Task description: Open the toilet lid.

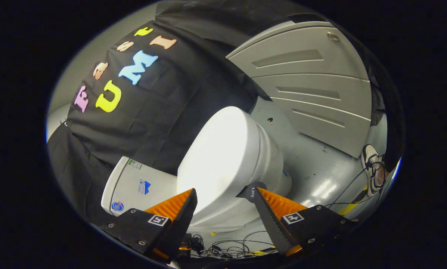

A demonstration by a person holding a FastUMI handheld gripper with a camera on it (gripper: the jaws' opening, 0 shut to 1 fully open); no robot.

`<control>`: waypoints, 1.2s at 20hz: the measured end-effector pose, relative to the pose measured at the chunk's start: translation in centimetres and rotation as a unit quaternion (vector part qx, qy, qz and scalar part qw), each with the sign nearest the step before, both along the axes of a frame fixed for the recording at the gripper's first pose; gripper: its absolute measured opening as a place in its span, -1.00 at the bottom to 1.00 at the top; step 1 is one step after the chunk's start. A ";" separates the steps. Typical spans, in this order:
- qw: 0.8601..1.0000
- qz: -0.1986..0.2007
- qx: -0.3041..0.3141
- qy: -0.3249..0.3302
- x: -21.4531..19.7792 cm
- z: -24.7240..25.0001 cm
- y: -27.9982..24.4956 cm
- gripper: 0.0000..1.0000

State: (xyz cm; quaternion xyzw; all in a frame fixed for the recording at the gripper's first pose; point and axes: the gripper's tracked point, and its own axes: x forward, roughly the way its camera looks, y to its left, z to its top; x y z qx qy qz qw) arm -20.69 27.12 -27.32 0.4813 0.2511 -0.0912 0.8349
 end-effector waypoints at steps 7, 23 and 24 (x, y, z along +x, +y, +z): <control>0.999 0.001 0.039 0.029 1.2 -4.4 -0.3 0.89; 0.985 -0.053 0.160 -0.023 4.7 -7.1 -0.9 -0.54; 0.985 -0.059 0.162 -0.021 4.6 -6.9 -1.1 -0.60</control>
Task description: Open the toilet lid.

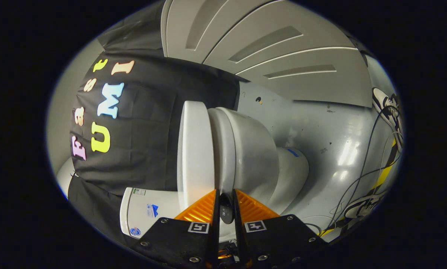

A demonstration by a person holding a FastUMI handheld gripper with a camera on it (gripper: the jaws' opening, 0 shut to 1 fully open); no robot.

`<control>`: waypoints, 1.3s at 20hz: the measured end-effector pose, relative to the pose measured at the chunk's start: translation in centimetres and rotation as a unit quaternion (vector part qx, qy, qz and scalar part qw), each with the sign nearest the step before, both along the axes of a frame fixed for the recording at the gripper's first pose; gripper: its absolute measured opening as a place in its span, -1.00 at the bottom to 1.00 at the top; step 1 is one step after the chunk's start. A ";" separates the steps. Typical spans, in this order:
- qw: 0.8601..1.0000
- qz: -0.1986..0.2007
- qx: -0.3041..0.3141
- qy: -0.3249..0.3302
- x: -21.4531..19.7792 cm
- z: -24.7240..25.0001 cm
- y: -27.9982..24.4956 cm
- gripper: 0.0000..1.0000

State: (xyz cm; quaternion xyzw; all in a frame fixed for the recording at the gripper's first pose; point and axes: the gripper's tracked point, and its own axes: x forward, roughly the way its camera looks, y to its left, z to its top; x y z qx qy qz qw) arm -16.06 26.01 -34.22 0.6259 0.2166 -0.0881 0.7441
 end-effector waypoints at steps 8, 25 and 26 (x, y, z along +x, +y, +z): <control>0.999 0.007 -0.025 0.021 0.0 1.1 0.1 -1.00; 0.962 0.042 -0.266 0.051 0.0 11.3 1.6 -1.00; 0.960 0.034 -0.274 0.052 0.1 11.9 1.7 -1.00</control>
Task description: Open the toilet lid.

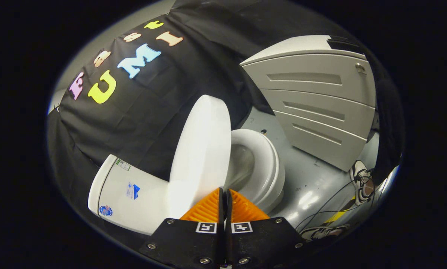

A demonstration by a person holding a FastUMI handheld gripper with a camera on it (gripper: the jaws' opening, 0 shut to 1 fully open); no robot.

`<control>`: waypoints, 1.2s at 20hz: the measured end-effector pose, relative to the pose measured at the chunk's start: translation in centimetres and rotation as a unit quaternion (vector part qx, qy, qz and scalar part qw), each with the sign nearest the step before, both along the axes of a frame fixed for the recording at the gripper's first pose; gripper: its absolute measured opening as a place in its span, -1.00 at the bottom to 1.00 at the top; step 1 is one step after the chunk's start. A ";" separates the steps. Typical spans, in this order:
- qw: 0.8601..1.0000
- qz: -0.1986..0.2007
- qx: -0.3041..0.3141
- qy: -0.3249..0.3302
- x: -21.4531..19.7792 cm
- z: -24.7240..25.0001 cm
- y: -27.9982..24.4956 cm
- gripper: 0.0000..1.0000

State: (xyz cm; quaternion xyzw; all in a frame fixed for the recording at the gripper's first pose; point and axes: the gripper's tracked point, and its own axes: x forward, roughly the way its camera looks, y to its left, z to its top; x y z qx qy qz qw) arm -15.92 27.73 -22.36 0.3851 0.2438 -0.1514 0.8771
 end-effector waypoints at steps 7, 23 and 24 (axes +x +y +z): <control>0.993 0.027 -0.113 -0.009 0.2 5.1 2.8 -1.00; 0.956 0.064 -0.288 -0.004 0.7 11.6 8.4 -1.00; 0.953 0.067 -0.297 -0.005 0.7 12.1 8.9 -1.00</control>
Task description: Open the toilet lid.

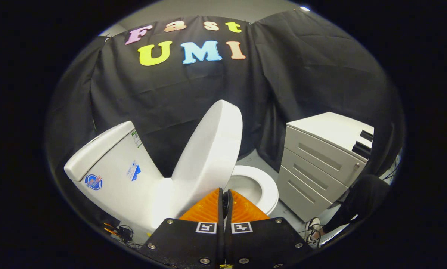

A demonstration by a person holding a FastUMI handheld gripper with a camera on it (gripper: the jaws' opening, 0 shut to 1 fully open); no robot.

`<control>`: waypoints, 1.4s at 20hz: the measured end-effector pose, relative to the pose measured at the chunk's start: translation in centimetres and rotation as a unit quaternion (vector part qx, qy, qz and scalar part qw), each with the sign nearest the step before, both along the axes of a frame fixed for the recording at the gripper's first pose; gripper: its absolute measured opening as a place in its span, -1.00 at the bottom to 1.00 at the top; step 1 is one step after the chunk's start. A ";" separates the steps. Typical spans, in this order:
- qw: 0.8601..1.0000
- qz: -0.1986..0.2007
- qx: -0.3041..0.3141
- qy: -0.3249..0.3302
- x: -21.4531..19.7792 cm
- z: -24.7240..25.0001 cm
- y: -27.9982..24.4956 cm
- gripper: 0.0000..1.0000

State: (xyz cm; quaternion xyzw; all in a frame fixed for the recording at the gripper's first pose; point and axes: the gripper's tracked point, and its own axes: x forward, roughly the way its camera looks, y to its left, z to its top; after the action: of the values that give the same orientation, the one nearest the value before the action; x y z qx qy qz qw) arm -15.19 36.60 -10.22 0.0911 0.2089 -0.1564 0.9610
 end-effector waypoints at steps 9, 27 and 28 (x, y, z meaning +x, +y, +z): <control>0.998 0.040 -0.048 -0.012 0.8 3.6 5.5 -1.00; 0.983 0.139 -0.117 -0.027 2.6 6.9 17.5 -1.00; 0.982 0.145 -0.116 -0.028 2.6 7.0 18.2 -1.00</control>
State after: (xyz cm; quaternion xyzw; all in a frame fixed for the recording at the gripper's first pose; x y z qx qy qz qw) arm -12.59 54.78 -3.21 -0.0480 0.1732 -0.0359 0.9831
